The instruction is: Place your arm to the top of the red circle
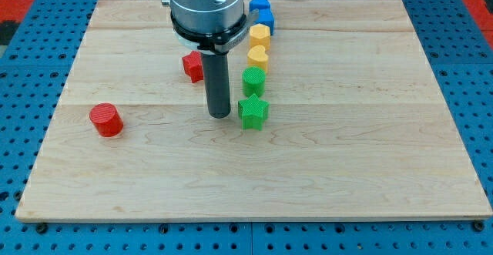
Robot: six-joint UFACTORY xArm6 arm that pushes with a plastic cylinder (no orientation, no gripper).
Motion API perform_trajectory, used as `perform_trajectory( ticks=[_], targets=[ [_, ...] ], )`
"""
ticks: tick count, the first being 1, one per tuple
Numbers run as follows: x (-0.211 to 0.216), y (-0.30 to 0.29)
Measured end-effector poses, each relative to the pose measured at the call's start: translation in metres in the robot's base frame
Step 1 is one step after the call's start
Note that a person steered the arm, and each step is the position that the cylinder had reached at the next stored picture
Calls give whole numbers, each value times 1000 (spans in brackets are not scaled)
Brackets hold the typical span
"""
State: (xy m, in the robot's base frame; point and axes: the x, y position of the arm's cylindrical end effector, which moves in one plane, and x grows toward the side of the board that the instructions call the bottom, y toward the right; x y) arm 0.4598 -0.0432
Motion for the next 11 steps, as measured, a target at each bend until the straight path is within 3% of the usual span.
perform_trajectory(
  ticks=[11],
  targets=[
    [-1,-82]
  ],
)
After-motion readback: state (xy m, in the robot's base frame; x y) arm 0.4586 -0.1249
